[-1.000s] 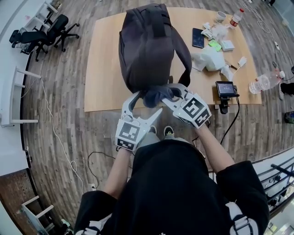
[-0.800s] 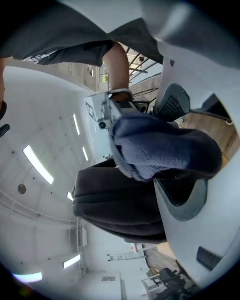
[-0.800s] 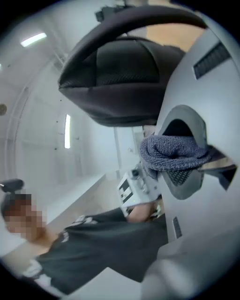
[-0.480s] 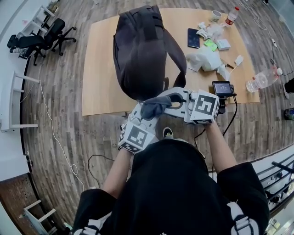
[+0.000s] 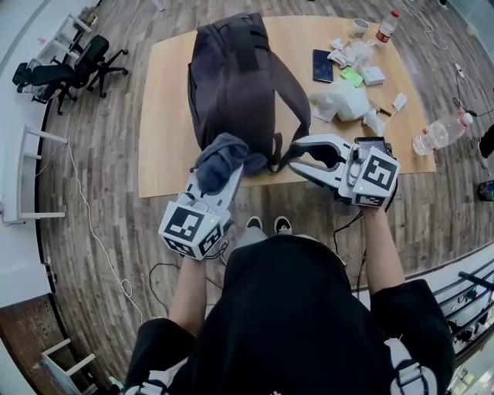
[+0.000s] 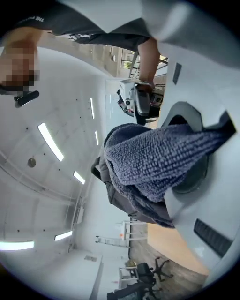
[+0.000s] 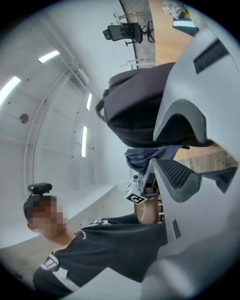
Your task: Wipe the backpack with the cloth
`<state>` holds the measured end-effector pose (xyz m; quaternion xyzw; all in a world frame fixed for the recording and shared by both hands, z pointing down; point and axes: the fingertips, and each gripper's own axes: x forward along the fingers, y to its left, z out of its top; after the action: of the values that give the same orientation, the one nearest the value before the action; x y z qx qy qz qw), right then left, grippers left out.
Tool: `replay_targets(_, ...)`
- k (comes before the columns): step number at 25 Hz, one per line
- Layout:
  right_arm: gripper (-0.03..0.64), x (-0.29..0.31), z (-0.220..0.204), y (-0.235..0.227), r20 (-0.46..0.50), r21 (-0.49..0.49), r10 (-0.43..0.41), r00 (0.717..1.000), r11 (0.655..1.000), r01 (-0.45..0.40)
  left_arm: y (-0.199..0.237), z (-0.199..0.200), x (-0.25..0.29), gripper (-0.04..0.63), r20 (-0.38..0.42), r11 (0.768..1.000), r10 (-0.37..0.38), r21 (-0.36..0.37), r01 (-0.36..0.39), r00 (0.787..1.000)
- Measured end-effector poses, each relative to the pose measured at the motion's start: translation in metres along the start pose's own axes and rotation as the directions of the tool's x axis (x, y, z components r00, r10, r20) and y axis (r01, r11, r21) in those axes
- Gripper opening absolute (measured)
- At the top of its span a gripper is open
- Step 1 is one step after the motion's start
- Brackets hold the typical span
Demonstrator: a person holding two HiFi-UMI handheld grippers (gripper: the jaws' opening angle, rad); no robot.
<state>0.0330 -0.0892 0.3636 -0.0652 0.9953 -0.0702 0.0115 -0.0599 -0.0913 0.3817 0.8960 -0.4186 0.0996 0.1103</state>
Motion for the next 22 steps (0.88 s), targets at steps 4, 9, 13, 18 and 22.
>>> replay_targets(4, 0.110, -0.002, 0.017, 0.006, 0.053, -0.048, -0.002, 0.999, 0.999, 0.004, -0.022, 0.057, 0.004, 0.058, 0.059, 0.989, -0.145, -0.034, 0.147, 0.988)
replay_targets(9, 0.109, 0.001, 0.058, 0.020, 0.172, -0.113, 0.012, 0.985, 0.994, 0.008, -0.019, 0.083, 0.035, 0.058, -0.063, 0.993, -0.120, -0.018, 0.119, 0.991)
replay_targets(13, 0.110, -0.010, 0.059, 0.020, 0.193, -0.114, -0.018, 0.981, 0.993, 0.041, -0.011, 0.074, 0.044, 0.057, -0.126, 0.970, -0.163, -0.202, 0.136, 0.978)
replay_targets(18, 0.109, -0.008, 0.061, 0.023, 0.186, -0.105, -0.029, 0.982, 0.993, 0.049, -0.012, -0.006, 0.056, 0.057, -0.358, 0.966, -0.180, -0.240, 0.096, 0.916)
replay_targets(22, 0.109, 0.002, 0.062, 0.027, 0.182, -0.095, -0.016, 0.983, 0.995, 0.034, 0.003, -0.092, 0.063, 0.057, -0.489, 0.941, -0.185, -0.337, 0.011, 0.852)
